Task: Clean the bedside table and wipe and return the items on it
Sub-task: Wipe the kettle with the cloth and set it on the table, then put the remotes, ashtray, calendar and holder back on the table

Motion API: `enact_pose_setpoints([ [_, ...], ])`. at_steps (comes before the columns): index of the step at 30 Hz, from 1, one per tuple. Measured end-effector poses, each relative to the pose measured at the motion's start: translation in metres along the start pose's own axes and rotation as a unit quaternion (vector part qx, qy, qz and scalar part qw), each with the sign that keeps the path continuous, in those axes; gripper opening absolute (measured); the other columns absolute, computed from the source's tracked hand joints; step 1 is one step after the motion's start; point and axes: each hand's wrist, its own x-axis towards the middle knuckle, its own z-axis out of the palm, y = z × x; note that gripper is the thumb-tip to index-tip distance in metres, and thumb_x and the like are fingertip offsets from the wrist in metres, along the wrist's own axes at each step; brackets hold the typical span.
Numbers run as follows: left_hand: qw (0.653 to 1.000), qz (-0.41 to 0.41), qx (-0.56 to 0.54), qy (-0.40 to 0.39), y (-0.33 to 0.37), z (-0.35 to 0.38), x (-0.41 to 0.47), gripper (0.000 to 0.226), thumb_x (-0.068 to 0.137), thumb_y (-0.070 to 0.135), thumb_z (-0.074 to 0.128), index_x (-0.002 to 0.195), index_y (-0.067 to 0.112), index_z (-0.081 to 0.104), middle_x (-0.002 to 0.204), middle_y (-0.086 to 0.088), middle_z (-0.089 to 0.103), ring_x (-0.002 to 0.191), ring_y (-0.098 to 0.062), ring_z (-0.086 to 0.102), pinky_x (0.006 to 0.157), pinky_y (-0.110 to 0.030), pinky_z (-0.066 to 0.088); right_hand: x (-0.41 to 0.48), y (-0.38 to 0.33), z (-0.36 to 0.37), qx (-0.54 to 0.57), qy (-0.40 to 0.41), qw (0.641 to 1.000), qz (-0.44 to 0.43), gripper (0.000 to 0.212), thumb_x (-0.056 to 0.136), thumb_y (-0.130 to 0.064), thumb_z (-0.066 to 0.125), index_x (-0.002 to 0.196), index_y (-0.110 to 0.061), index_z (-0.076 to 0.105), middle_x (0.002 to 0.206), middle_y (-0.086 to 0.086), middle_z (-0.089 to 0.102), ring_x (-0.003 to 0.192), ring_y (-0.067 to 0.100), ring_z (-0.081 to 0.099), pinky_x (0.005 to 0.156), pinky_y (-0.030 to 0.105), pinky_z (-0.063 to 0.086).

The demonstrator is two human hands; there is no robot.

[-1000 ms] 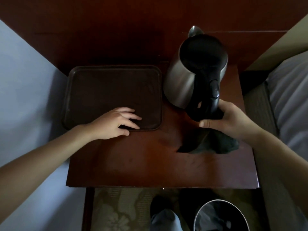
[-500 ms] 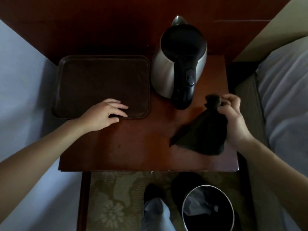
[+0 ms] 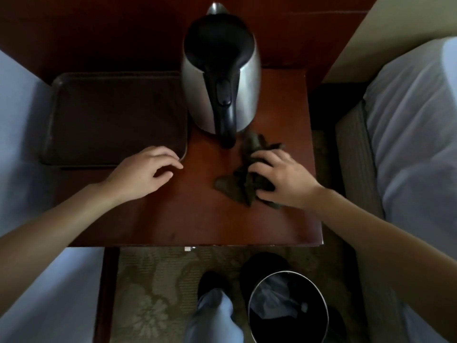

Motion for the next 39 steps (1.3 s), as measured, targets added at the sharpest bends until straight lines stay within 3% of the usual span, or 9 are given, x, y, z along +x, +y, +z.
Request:
enact_pose_setpoints([
  [4,0.999,-0.005,-0.011,0.043,0.024,-0.002,-0.006,0.021,0.087,0.013,0.060,0.103,0.024,0.067,0.101,0.029,0.049,0.102,-0.004,0.049,0.083,-0.029,0.041,0.016,0.024,-0.019,0.005,0.051,0.999,0.011,0.040,0.073,-0.017,0.060,0.113,-0.015,0.058,0.124,0.016,0.055,0.104,0.041,0.056,0.087,0.047,0.049],
  [10,0.997,0.017,-0.060,-0.037,0.097,0.001,-0.004,0.023,0.088,0.013,0.059,0.103,0.027,0.067,0.097,0.026,0.056,0.089,-0.003,0.056,0.076,-0.026,0.048,0.010,0.039,-0.044,-0.022,-0.022,0.997,0.069,0.058,0.086,-0.040,0.056,0.139,-0.032,0.034,0.152,0.005,0.022,0.137,0.037,0.017,0.106,0.061,0.020],
  [15,0.995,0.044,-0.022,-0.088,0.179,0.004,0.009,0.020,0.088,0.021,0.057,0.102,0.031,0.067,0.092,0.021,0.059,0.080,-0.004,0.057,0.070,-0.031,0.048,-0.099,0.024,-0.072,-0.003,0.131,0.991,0.042,0.030,0.085,-0.024,0.043,0.105,-0.018,0.064,0.105,0.008,0.064,0.091,0.032,0.061,0.070,0.040,0.053],
  [19,0.989,0.082,0.045,-0.113,0.260,0.017,0.030,0.022,0.091,0.026,0.051,0.109,0.034,0.061,0.105,0.019,0.059,0.085,-0.004,0.054,0.069,-0.028,0.045,-0.221,0.027,-0.074,-0.062,0.113,0.984,0.121,0.028,0.080,-0.022,0.040,0.090,-0.016,0.066,0.079,0.004,0.065,0.072,0.029,0.061,0.053,0.034,0.051],
  [23,0.976,0.159,0.084,-0.120,0.359,0.055,0.052,0.033,0.095,0.027,0.046,0.128,0.031,0.049,0.130,0.013,0.048,0.118,-0.010,0.045,0.082,-0.030,0.045,-0.339,0.039,-0.074,-0.125,0.137,0.960,0.210,0.020,0.077,-0.018,0.055,0.096,-0.016,0.061,0.077,0.004,0.062,0.069,0.029,0.058,0.054,0.033,0.046],
  [27,0.939,0.311,0.112,-0.098,0.459,0.101,0.067,0.042,0.093,0.025,0.049,0.135,0.022,0.045,0.133,0.003,0.048,0.120,-0.016,0.046,0.085,-0.030,0.044,-0.438,0.056,-0.074,-0.145,0.172,0.943,0.247,0.029,0.083,-0.021,0.044,0.106,-0.015,0.061,0.089,0.004,0.064,0.074,0.029,0.059,0.058,0.034,0.047],
  [31,0.854,0.474,0.171,-0.127,0.540,0.142,0.082,0.044,0.085,0.033,0.044,0.124,0.015,0.056,0.119,-0.004,0.059,0.104,-0.023,0.059,0.079,-0.035,0.051,-0.524,0.087,-0.073,-0.136,0.207,0.939,0.239,0.027,0.088,-0.016,0.043,0.111,-0.014,0.056,0.100,0.009,0.064,0.081,0.031,0.059,0.066,0.037,0.050],
  [35,0.810,0.526,0.210,-0.151,0.601,0.187,0.099,0.048,0.080,0.038,0.040,0.120,0.016,0.057,0.117,-0.007,0.061,0.099,-0.026,0.062,0.079,-0.036,0.051,-0.600,0.123,-0.071,-0.110,0.214,0.927,0.288,0.030,0.087,-0.020,0.049,0.114,-0.012,0.058,0.105,0.012,0.062,0.087,0.033,0.058,0.072,0.040,0.051],
  [39,0.817,0.511,0.225,-0.145,0.661,0.234,0.119,0.051,0.084,0.041,0.041,0.126,0.014,0.052,0.129,-0.011,0.054,0.110,-0.031,0.056,0.085,-0.045,0.048,-0.659,0.164,-0.059,-0.056,0.146,0.932,0.328,0.051,0.084,-0.045,0.051,0.125,-0.015,0.051,0.118,0.010,0.059,0.105,0.032,0.056,0.088,0.041,0.047],
])
